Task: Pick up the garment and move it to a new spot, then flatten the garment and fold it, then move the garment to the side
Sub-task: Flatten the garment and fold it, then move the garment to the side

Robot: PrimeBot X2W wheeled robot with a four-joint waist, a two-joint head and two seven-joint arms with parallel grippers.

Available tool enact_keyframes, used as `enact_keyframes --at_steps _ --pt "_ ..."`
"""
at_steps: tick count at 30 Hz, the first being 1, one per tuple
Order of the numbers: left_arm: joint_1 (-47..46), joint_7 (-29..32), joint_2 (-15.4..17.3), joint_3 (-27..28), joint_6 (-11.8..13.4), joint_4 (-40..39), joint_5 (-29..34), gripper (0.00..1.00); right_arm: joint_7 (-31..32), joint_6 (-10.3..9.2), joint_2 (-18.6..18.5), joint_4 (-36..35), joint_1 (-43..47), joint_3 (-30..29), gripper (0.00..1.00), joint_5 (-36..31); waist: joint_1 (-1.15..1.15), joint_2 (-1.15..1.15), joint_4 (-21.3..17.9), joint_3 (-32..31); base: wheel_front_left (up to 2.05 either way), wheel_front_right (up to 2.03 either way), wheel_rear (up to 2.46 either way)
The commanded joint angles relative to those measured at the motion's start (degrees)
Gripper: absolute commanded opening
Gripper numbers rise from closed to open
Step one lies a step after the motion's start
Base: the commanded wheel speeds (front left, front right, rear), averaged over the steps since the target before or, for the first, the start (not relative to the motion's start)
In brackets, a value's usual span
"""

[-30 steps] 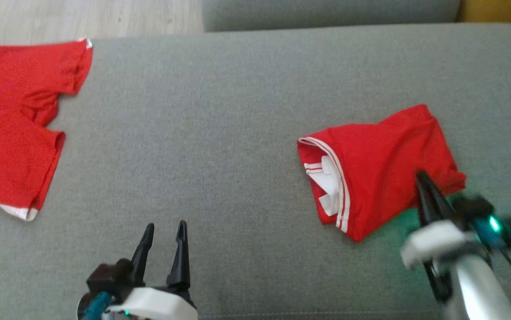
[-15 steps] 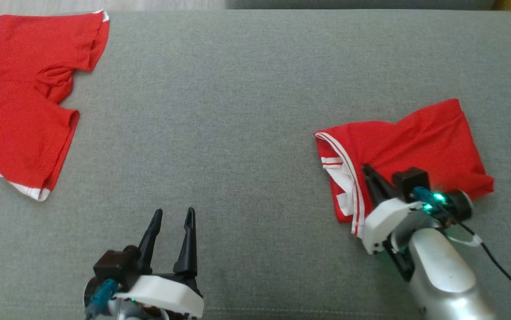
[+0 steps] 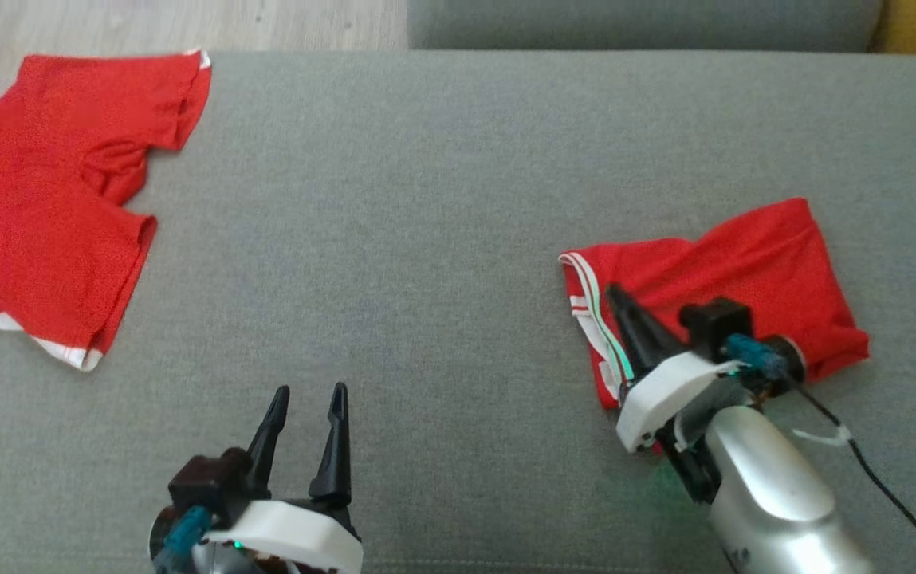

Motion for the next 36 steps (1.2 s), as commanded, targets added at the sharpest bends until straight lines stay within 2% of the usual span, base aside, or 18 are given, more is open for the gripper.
enact_keyframes --at_steps 1,3,4,5,6,7,8,9,10,12,17,25,36 --pt "-0.94 -0.7 -0.3 2.01 0.31 -1.63 -0.37 1.0 -1.66 -0.04 0.21 -2.33 -0.01 0.18 0.0 0.41 0.0 0.0 -0.43 -1.18 0.0 0.0 0.0" --pt "-0.37 -0.7 -0.3 2.69 0.42 -1.74 -0.21 1.0 -3.64 -0.04 0.21 -3.74 1.41 -2.15 0.0 -0.18 0.0 0.0 -0.83 -2.42 0.0 0.0 0.0" --pt "-0.09 -0.7 -0.3 3.03 0.43 -1.82 0.0 1.0 -4.48 -0.04 0.21 -4.84 2.34 -3.75 0.13 -1.01 0.0 0.0 -1.03 -3.01 0.0 0.0 0.0" --pt "0.21 -0.7 -0.3 3.41 0.44 -1.92 0.18 1.0 -5.12 -0.04 0.21 -6.19 3.45 -5.34 0.34 -2.03 0.0 0.0 -1.28 -3.61 0.0 0.0 0.0" --pt "0.49 -0.7 -0.3 3.78 0.4 -2.0 0.44 1.0 -5.58 -0.04 0.21 -7.88 4.72 -6.98 0.49 -3.27 0.0 0.0 -1.51 -4.16 0.0 0.0 0.0" --pt "0.75 -0.7 -0.3 4.16 0.3 -2.05 0.74 1.0 -5.87 -0.04 0.21 -9.81 6.2 -8.61 0.81 -4.73 0.0 0.0 -1.73 -4.79 0.0 0.0 0.0" --pt "1.05 -0.7 -0.3 4.57 0.22 -2.03 0.98 1.0 -6.03 -0.04 0.21 -11.89 7.91 -9.79 1.0 -5.95 0.0 0.0 -1.95 -5.43 0.0 0.0 0.0" --pt "1.39 -0.7 -0.3 5.03 0.13 -1.96 1.24 1.0 -6.11 -0.04 0.21 -14.21 9.67 -10.9 1.0 -6.98 0.0 0.0 -2.2 -6.07 0.0 0.0 0.0" --pt "2.05 -0.7 -0.3 6.03 -0.07 -1.82 1.87 1.0 -6.15 -0.04 0.21 -19.97 13.37 -13.32 1.0 -8.8 0.0 0.0 -2.72 -7.2 0.0 0.0 0.0" --pt "2.61 -0.7 -0.3 7.07 -0.33 -1.66 2.75 1.0 -6.17 -0.04 0.21 -24.41 17.09 -15.41 1.0 -9.49 0.0 0.0 -3.12 -7.85 0.0 0.0 0.0" --pt "3.92 -0.7 -0.3 9.79 -1.48 -0.84 4.51 1.0 -6.18 -0.04 0.21 -30.67 23.87 -20.76 1.0 -11.65 0.0 0.0 -3.76 -9.36 0.0 0.0 0.0" --pt "6.52 -0.7 -0.3 11.69 -2.1 -0.87 5.14 1.0 -6.18 -0.04 0.21 -32.16 29.11 -23.39 1.0 -9.82 0.0 0.0 -3.97 -10.97 0.0 0.0 0.0" --pt "7.77 -0.7 -0.3 10.76 -2.14 -1.5 5.16 1.0 -6.19 -0.04 0.08 -30.27 28.53 -23.32 1.0 -8.93 0.0 0.0 -2.45 -11.12 0.0 0.0 0.0"
